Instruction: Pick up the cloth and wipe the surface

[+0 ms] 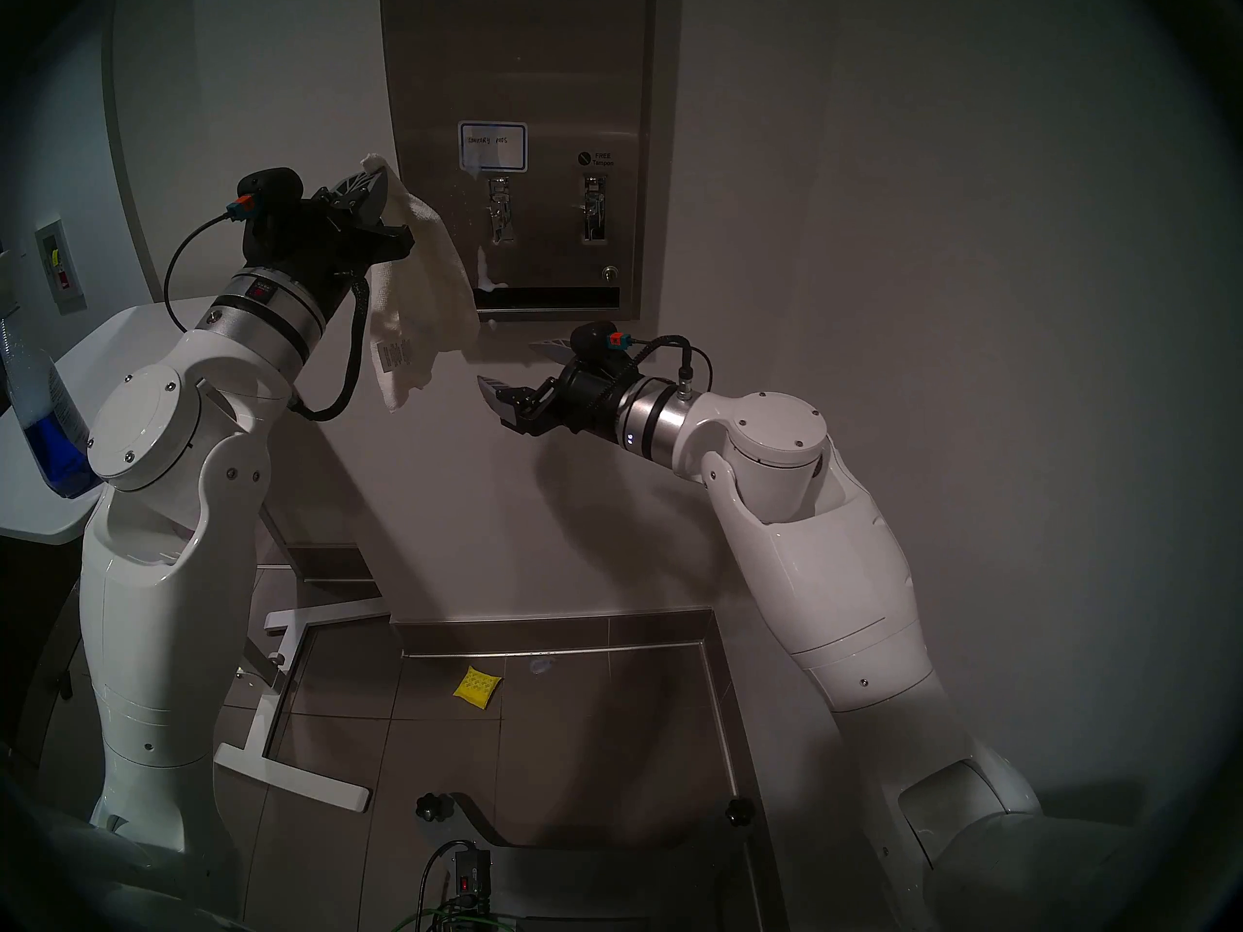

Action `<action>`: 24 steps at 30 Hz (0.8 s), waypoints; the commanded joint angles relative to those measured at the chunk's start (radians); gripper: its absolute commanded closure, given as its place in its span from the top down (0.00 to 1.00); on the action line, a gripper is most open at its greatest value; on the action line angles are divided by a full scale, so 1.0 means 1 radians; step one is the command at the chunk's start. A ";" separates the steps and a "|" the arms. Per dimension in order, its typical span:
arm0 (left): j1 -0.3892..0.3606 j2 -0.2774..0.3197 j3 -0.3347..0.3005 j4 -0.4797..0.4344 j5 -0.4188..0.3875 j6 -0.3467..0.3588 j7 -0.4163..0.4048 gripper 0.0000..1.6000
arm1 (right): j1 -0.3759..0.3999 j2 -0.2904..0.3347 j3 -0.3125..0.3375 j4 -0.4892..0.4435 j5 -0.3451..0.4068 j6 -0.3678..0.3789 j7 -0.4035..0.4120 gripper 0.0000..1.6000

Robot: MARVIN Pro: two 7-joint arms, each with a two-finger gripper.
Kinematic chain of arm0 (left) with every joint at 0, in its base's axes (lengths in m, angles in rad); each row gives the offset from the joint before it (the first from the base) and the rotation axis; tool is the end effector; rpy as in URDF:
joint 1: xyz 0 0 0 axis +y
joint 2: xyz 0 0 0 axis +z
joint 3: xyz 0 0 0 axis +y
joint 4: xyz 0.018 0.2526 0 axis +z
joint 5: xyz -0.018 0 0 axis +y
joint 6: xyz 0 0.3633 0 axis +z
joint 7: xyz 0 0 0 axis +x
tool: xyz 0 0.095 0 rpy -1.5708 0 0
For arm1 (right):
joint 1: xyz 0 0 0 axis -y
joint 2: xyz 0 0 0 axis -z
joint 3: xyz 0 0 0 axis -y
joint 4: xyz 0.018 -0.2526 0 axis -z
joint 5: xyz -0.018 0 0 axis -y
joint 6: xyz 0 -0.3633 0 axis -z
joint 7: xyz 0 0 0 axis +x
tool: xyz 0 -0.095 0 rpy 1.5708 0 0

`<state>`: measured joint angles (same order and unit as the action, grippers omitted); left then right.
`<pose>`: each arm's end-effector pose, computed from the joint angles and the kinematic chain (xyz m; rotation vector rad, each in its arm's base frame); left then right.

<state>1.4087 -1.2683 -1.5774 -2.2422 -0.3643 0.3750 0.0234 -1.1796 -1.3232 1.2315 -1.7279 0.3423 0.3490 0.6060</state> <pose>0.4005 -0.0038 0.0518 1.6224 -0.2031 2.5172 0.4733 0.1498 -0.0789 -1.5565 -0.9297 -1.7070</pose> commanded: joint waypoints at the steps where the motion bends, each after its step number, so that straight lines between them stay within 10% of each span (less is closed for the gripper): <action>1: -0.027 -0.003 -0.008 -0.022 -0.002 -0.009 0.000 0.00 | 0.097 -0.075 -0.009 -0.010 -0.005 -0.027 -0.032 1.00; 24: -0.028 -0.015 -0.013 -0.022 0.007 -0.006 -0.011 0.00 | 0.121 -0.122 -0.030 0.028 -0.005 -0.081 -0.060 1.00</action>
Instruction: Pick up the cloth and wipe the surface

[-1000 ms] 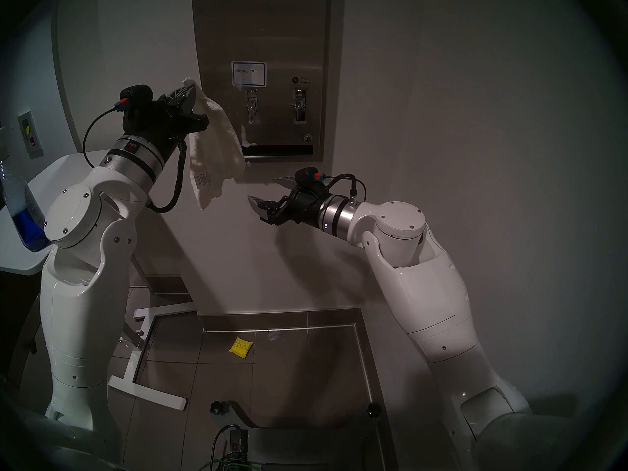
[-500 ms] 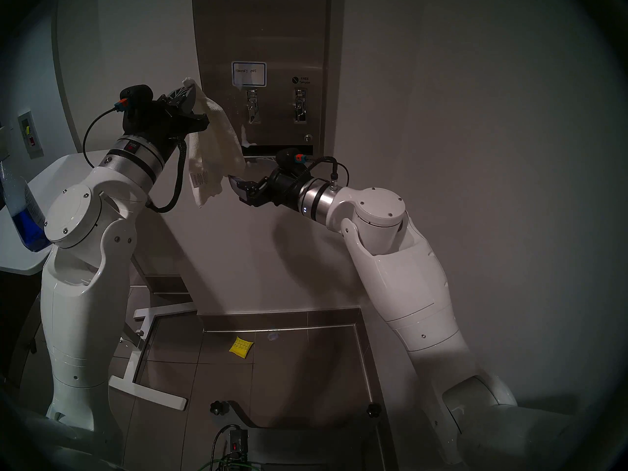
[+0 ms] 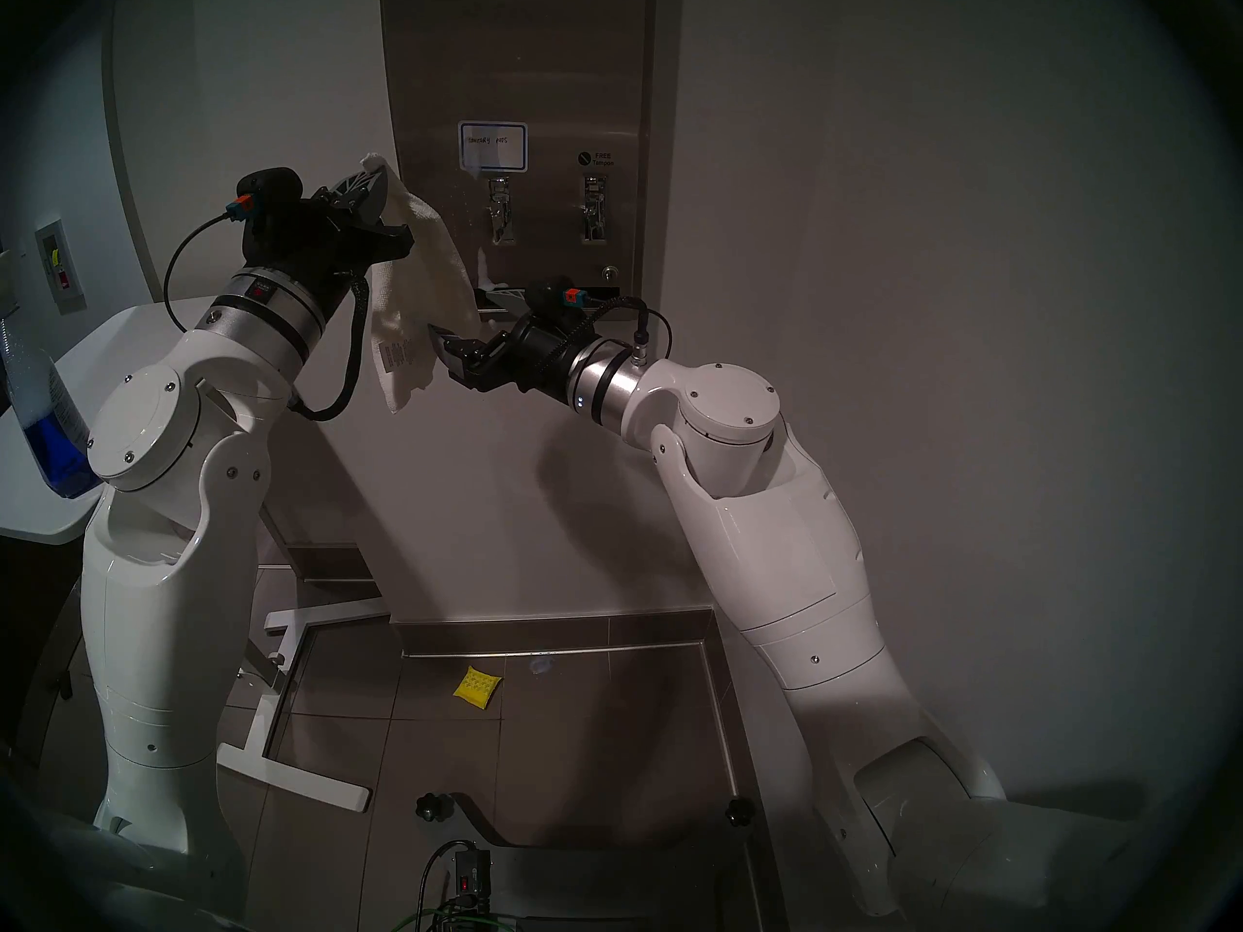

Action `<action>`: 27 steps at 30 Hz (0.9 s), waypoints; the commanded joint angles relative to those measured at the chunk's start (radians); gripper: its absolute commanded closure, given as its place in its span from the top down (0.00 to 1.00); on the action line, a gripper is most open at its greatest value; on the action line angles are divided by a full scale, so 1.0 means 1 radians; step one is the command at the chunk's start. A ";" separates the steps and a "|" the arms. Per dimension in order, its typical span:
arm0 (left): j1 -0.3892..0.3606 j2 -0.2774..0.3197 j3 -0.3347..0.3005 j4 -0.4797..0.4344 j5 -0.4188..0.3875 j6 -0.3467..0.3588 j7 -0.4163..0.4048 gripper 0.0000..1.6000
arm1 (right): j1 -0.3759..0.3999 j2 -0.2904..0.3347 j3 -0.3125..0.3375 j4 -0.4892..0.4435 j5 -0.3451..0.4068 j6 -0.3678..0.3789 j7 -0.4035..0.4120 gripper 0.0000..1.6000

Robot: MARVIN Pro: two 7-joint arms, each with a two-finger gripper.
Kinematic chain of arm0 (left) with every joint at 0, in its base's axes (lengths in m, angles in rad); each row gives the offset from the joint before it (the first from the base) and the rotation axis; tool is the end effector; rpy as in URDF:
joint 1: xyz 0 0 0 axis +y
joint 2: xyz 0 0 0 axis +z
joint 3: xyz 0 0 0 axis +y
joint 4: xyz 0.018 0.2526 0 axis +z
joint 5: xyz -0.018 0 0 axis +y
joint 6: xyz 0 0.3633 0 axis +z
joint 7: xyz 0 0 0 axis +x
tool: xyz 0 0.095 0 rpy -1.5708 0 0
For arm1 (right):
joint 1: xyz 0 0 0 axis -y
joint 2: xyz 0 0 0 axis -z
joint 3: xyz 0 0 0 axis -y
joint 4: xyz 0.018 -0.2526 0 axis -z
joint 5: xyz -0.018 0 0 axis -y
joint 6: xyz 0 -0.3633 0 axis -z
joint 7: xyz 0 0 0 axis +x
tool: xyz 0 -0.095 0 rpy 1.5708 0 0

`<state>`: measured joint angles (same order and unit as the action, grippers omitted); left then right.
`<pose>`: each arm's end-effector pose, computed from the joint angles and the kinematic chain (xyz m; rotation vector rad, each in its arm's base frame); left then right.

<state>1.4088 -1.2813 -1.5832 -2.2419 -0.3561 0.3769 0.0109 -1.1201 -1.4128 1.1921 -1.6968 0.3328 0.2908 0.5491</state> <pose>0.4004 -0.0026 0.0522 1.6187 -0.2013 2.5162 0.4753 0.1826 -0.0506 -1.4446 -0.8886 -1.7921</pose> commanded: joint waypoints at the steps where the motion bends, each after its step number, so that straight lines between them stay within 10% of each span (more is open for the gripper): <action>1: -0.028 -0.002 -0.007 -0.022 -0.001 -0.007 0.001 0.00 | 0.068 -0.037 0.006 0.001 0.005 -0.025 -0.003 1.00; 19: -0.028 -0.011 -0.010 -0.022 0.006 -0.005 -0.007 0.00 | 0.123 -0.073 -0.033 0.051 -0.003 -0.054 -0.005 0.99; 20: -0.028 -0.011 -0.010 -0.022 0.007 -0.005 -0.007 0.00 | 0.123 -0.073 -0.033 0.053 -0.003 -0.056 -0.005 0.92; 21: -0.028 -0.011 -0.011 -0.022 0.007 -0.005 -0.007 0.00 | 0.124 -0.073 -0.034 0.053 -0.003 -0.057 -0.005 0.57; 27: -0.028 -0.014 -0.012 -0.022 0.009 -0.004 -0.010 0.00 | 0.124 -0.073 -0.035 0.055 -0.007 -0.064 -0.010 0.00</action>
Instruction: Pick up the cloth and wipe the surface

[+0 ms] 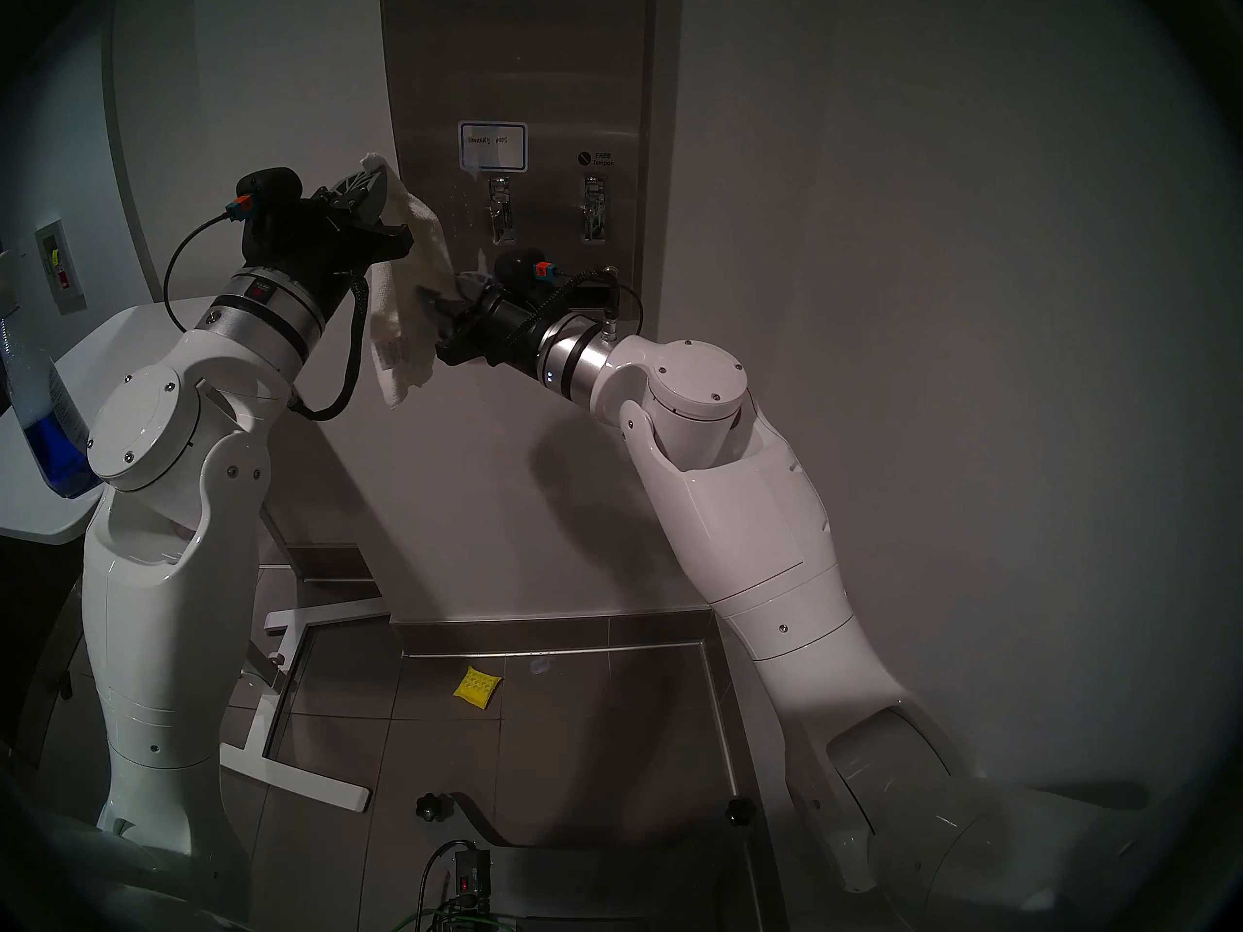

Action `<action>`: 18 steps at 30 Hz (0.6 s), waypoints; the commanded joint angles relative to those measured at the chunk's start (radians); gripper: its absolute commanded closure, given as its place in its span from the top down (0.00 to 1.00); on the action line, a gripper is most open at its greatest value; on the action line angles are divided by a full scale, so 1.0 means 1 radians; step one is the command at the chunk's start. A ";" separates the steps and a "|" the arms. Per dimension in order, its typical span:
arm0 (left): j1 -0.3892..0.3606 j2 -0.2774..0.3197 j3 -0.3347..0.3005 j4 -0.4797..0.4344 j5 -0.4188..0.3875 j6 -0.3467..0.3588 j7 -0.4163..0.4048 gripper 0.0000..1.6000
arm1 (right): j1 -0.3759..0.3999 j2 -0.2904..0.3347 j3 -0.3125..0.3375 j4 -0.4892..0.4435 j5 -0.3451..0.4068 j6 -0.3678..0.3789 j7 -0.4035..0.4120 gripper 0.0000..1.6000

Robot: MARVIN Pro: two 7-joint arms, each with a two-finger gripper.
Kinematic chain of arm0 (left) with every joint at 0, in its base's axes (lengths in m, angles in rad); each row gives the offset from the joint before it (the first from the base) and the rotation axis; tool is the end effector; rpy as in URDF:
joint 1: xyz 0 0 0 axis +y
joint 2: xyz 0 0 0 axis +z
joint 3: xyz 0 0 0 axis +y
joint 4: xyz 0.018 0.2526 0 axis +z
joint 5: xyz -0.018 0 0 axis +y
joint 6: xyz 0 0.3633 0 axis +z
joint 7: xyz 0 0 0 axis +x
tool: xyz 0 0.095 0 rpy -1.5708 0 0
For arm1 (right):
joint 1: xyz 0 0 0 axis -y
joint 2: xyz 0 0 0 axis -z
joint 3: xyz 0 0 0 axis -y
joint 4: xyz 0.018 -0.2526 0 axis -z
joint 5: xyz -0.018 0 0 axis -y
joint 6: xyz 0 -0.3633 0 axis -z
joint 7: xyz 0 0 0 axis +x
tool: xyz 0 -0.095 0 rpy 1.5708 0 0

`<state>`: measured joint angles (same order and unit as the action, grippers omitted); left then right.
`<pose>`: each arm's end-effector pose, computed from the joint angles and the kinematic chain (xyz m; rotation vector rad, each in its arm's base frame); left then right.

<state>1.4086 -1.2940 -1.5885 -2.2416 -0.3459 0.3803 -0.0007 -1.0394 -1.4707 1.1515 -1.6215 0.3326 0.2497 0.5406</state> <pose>0.4004 -0.0014 0.0525 1.6179 -0.2000 2.5160 0.4829 0.2095 -0.0335 -1.3699 -0.8977 -1.8106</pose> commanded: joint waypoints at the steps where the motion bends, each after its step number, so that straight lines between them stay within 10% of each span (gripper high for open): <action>1: -0.028 -0.002 -0.006 -0.022 0.000 -0.007 0.001 0.00 | 0.043 -0.015 0.005 -0.021 -0.007 -0.024 -0.003 0.00; 18: -0.029 -0.010 -0.009 -0.022 0.006 -0.004 -0.006 0.00 | 0.018 -0.031 0.023 -0.027 -0.035 -0.055 -0.063 0.00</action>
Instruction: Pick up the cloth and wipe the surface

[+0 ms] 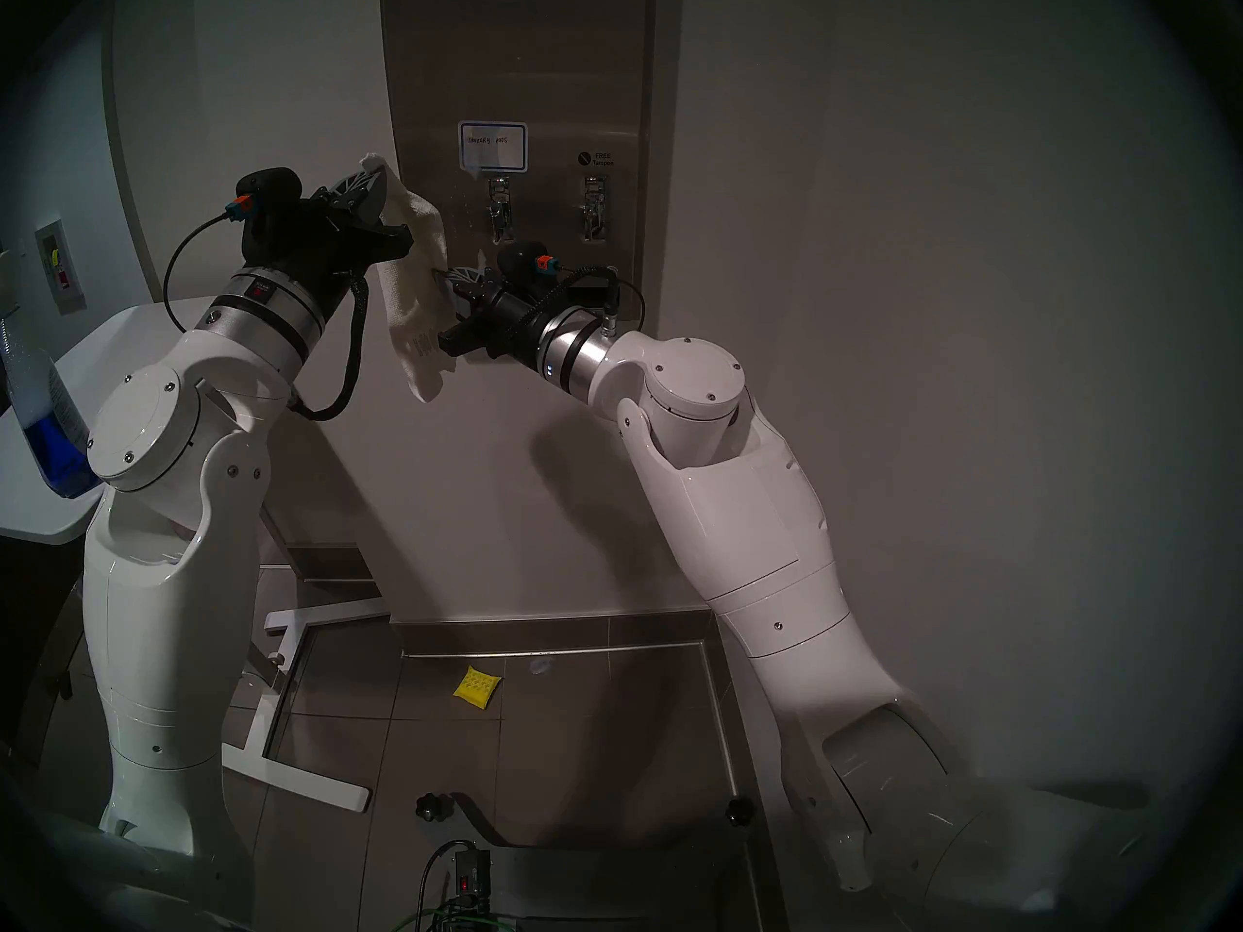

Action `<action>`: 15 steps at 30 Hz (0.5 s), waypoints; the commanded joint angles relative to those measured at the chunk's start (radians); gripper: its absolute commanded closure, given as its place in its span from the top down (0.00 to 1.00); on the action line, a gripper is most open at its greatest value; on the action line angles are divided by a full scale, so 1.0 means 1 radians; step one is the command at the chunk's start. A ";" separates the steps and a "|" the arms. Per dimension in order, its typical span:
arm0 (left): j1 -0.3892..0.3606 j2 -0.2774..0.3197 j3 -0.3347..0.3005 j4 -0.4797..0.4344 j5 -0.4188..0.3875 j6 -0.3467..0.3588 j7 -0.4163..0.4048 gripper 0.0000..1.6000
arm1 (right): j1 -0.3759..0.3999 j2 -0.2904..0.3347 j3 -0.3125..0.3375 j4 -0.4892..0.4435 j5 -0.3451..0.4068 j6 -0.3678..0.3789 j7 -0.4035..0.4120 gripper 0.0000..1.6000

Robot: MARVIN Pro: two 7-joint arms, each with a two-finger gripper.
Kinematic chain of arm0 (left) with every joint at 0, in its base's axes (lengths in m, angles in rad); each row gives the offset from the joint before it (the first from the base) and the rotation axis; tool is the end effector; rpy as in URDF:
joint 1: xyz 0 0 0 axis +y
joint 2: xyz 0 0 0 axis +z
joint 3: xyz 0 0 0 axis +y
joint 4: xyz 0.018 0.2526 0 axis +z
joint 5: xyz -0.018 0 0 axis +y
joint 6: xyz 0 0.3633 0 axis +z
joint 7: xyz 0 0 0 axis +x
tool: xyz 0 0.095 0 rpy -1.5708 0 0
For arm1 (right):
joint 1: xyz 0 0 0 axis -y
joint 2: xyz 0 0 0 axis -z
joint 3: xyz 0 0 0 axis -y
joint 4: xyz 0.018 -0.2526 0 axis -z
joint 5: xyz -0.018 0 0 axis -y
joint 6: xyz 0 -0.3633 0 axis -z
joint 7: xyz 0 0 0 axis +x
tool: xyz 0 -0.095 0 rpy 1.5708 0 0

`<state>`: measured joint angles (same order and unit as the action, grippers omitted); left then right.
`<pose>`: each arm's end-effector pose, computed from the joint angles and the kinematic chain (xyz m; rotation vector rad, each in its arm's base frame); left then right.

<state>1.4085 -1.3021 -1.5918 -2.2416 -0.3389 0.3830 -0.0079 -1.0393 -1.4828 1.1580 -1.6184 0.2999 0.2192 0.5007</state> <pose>0.4004 -0.0007 0.0526 1.6183 -0.1993 2.5160 0.4870 0.2075 -0.0299 -1.3731 -0.8753 -1.8818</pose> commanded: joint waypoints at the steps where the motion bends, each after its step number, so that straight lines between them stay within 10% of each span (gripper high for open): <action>1: -0.029 -0.002 -0.006 -0.022 -0.001 -0.007 0.001 0.00 | 0.017 -0.019 0.017 -0.030 -0.003 -0.024 -0.024 0.00; 8: -0.036 -0.025 -0.015 -0.018 -0.017 0.020 0.013 0.00 | 0.014 -0.021 0.017 -0.032 -0.006 -0.025 -0.025 0.00; 10: -0.044 -0.037 -0.022 -0.014 -0.016 0.033 0.027 0.42 | 0.013 -0.022 0.018 -0.033 -0.006 -0.025 -0.027 0.00; 11: -0.046 -0.039 -0.024 -0.011 -0.015 0.034 0.031 1.00 | 0.013 -0.022 0.018 -0.033 -0.006 -0.026 -0.028 0.00; 15: -0.056 -0.040 -0.028 -0.008 -0.003 0.049 0.056 1.00 | 0.013 -0.022 0.021 -0.034 -0.007 -0.027 -0.031 0.00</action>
<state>1.4012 -1.3263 -1.6072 -2.2360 -0.3504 0.4205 0.0118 -1.0488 -1.4918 1.1683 -1.6193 0.2888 0.2087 0.4735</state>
